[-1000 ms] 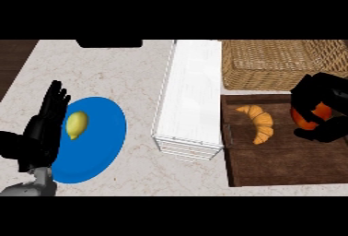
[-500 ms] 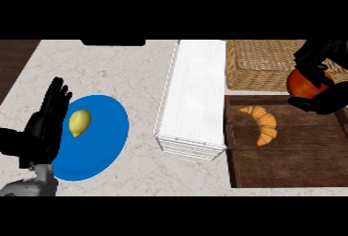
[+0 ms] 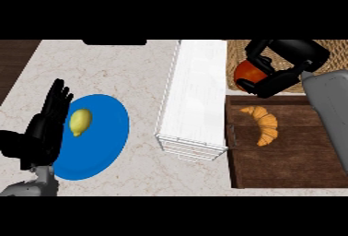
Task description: Pick the tomato from the tray and place it in the tiered shelf
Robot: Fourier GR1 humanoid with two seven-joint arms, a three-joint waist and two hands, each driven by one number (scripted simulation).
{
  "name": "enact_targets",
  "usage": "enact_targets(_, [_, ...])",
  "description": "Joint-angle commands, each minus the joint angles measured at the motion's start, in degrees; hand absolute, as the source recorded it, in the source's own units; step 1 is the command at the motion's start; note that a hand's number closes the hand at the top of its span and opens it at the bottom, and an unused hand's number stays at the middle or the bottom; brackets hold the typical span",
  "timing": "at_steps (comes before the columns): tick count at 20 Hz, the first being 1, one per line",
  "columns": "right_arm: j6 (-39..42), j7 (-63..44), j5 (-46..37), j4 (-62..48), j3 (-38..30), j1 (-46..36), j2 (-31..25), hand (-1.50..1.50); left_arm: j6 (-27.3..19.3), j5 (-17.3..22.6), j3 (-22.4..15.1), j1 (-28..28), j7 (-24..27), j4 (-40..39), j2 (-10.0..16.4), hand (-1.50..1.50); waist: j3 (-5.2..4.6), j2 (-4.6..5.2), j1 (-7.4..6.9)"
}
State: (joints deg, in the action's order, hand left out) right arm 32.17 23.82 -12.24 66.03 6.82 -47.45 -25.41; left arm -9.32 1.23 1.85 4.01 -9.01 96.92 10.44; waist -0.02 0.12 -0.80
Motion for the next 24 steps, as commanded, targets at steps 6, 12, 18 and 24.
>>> enact_targets(6, [-4.8, 3.0, -4.6, -9.8, -1.2, -5.4, 9.3, 1.50, 0.8, -0.7, 0.9, 0.9, 0.4, -1.5, -0.4, 0.00, 0.01, -0.03, 0.13])
enact_targets(12, [-11.1, 9.8, -11.6, -16.3, 1.0, -5.9, 12.9, 1.50, 2.9, 1.0, 2.6, 0.6, -0.3, -0.7, 0.5, 0.00, 0.02, 0.02, 0.02])
enact_targets(18, [-11.4, 3.9, -9.1, -25.9, -2.8, -10.2, 18.3, -1.50, 3.5, 0.5, 1.8, -3.6, 4.5, -0.7, -1.1, 0.00, 0.00, 0.07, -0.20])
enact_targets(24, [-6.9, 9.5, -10.9, -34.7, -3.1, -14.9, 16.4, -1.50, 2.6, 0.7, 2.8, 3.1, -2.9, -0.1, -0.1, 0.00, 0.02, 0.24, -0.40])
